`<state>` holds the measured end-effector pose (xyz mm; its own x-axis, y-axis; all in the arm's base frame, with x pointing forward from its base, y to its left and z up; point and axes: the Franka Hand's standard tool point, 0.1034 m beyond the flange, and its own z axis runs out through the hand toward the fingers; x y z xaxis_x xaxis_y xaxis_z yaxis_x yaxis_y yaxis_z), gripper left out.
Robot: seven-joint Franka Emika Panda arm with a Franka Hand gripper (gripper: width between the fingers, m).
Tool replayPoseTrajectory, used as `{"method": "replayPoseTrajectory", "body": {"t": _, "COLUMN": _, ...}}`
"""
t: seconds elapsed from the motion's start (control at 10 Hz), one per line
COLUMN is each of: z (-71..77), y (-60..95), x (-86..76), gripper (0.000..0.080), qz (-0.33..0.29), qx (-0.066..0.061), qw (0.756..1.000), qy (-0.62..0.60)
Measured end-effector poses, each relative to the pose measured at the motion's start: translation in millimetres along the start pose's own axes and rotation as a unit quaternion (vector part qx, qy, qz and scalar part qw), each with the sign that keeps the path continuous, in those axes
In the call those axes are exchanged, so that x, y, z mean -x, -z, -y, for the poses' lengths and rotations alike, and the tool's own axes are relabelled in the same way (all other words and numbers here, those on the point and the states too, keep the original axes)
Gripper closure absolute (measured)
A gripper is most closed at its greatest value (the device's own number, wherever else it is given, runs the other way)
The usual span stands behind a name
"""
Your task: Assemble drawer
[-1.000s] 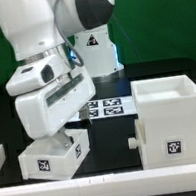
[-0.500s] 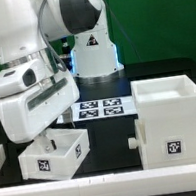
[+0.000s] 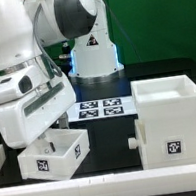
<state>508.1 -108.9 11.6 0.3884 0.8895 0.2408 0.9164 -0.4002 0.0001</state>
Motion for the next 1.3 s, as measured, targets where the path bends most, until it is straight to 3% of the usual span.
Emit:
{"method": "replayPoseTrajectory", "body": {"t": 0.1, "z": 0.1, "y": -0.1, "x": 0.0, "gripper": 0.0411, "qz": 0.0, "qx": 0.0, "qw": 1.0, "qy": 0.0}}
{"method": "replayPoseTrajectory", "body": {"t": 0.2, "z": 0.2, "y": -0.1, "x": 0.0, "gripper": 0.0619, "qz": 0.0, "qx": 0.0, "qw": 1.0, "qy": 0.0}}
{"method": "replayPoseTrajectory", "body": {"t": 0.3, "z": 0.3, "y": -0.2, "x": 0.0, "gripper": 0.0619, "qz": 0.0, "qx": 0.0, "qw": 1.0, "qy": 0.0}}
{"method": "replayPoseTrajectory", "body": {"t": 0.4, "z": 0.3, "y": -0.3, "x": 0.0, "gripper": 0.0754, "qz": 0.0, "qx": 0.0, "qw": 1.0, "qy": 0.0}}
{"method": "replayPoseTrajectory", "body": {"t": 0.7, "z": 0.7, "y": -0.4, "x": -1.0, "gripper": 0.0762, "qz": 0.0, "qx": -0.001, "qw": 1.0, "qy": 0.001}}
{"method": "replayPoseTrajectory", "body": {"t": 0.8, "z": 4.7, "y": 0.5, "x": -10.0, "gripper": 0.0762, "qz": 0.002, "qx": -0.002, "qw": 1.0, "qy": 0.024}}
{"method": "replayPoseTrajectory", "body": {"t": 1.1, "z": 18.7, "y": 14.3, "x": -73.1, "gripper": 0.0762, "qz": 0.034, "qx": -0.008, "qw": 0.991, "qy": 0.133}}
{"method": "replayPoseTrajectory", "body": {"t": 1.2, "z": 23.9, "y": 16.9, "x": -86.0, "gripper": 0.0761, "qz": 0.043, "qx": -0.013, "qw": 0.986, "qy": 0.161}}
{"method": "replayPoseTrajectory", "body": {"t": 1.3, "z": 22.3, "y": 15.9, "x": -79.4, "gripper": 0.0761, "qz": 0.043, "qx": -0.012, "qw": 0.987, "qy": 0.151}}
